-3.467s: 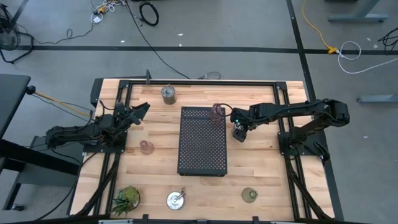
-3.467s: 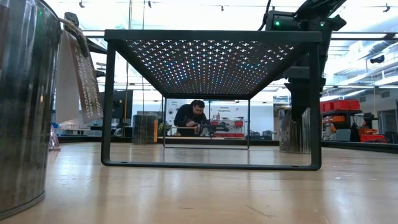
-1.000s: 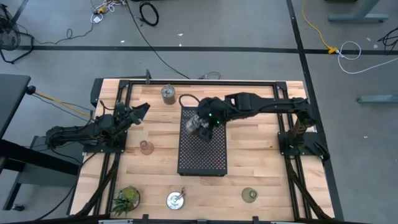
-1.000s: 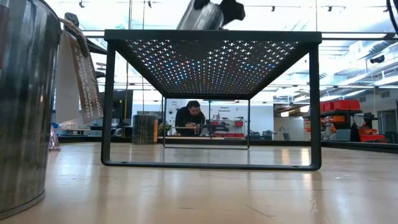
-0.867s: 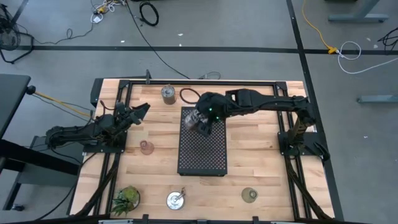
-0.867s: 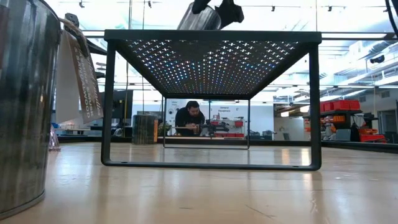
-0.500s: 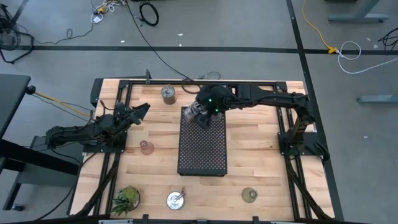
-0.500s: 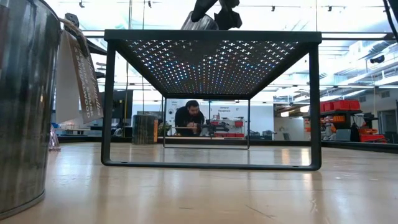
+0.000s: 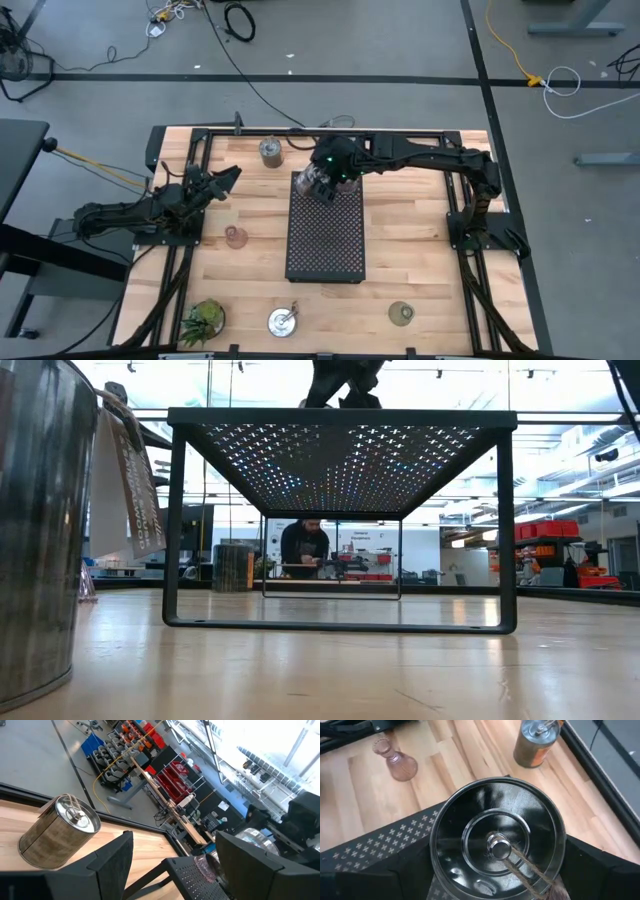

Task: Pick & Place candle stick holders
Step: Put the middle right silver scented candle on the shelf

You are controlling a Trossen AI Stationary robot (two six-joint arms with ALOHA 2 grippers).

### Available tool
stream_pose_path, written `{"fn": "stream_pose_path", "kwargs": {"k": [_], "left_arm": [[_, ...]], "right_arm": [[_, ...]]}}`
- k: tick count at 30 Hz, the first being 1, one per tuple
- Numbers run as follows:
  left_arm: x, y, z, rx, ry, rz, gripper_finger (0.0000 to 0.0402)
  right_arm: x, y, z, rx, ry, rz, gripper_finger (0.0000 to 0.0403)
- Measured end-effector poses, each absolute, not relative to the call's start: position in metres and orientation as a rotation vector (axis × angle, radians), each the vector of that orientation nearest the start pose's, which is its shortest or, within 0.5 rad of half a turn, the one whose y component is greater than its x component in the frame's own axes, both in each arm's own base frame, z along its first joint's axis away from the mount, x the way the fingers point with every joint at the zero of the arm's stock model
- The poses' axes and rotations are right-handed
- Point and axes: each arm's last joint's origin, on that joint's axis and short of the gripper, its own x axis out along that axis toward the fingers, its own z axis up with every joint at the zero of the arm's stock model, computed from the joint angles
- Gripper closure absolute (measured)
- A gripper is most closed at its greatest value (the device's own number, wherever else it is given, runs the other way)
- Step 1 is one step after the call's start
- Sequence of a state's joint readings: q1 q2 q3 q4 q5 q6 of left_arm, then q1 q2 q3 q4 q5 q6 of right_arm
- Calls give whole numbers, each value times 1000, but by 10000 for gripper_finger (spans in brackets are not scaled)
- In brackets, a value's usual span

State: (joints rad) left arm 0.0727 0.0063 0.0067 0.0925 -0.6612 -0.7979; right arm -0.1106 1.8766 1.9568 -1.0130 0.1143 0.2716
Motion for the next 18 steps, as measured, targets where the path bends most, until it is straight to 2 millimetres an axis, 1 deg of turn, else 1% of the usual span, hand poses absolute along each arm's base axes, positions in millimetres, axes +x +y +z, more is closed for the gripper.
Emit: {"fn": "stream_pose_path", "kwargs": {"k": [18], "left_arm": [[90, 24, 173, -786, -374, 661, 115]], "right_arm": [[393, -54, 355, 260, 916, -325, 62]]}}
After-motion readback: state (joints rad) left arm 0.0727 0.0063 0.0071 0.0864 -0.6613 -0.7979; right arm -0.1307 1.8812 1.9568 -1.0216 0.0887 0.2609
